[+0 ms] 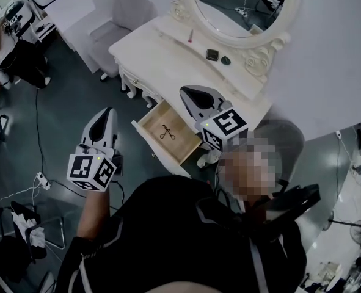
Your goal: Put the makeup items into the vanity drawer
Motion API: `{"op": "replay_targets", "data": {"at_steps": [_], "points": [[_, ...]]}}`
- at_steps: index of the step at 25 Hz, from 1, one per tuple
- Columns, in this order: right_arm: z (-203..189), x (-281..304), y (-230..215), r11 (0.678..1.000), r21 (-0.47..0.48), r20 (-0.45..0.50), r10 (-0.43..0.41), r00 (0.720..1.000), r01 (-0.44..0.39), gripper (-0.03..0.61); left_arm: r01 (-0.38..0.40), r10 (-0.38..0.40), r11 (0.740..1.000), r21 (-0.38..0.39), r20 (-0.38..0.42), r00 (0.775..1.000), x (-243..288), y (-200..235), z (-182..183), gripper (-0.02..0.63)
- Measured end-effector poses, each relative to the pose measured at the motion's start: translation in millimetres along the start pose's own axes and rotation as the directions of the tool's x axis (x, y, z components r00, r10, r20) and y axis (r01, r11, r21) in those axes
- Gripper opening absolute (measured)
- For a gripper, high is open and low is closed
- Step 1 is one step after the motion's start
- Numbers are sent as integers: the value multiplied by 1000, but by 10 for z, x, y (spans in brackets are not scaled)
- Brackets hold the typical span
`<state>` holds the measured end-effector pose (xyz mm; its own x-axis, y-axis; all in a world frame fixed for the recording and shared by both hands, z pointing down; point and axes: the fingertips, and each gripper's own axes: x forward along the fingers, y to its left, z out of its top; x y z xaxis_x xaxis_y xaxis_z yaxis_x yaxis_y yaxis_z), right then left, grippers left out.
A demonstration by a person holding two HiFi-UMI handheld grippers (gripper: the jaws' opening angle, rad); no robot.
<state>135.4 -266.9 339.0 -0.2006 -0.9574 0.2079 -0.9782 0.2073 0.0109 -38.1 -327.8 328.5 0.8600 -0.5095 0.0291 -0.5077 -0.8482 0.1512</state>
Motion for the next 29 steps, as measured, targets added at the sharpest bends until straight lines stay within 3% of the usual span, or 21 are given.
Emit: {"op": "replay_targets", "data": {"at_steps": [6,29], "points": [[22,-102,-48,999,-6,6,-49,999,49,3,-26,26,1000,6,-9,1000,-45,-2,3,3],[62,-79,-44,999,-18,3,-36,999,36,3,-59,59,998,11,-9,998,-113,12,6,3]]}}
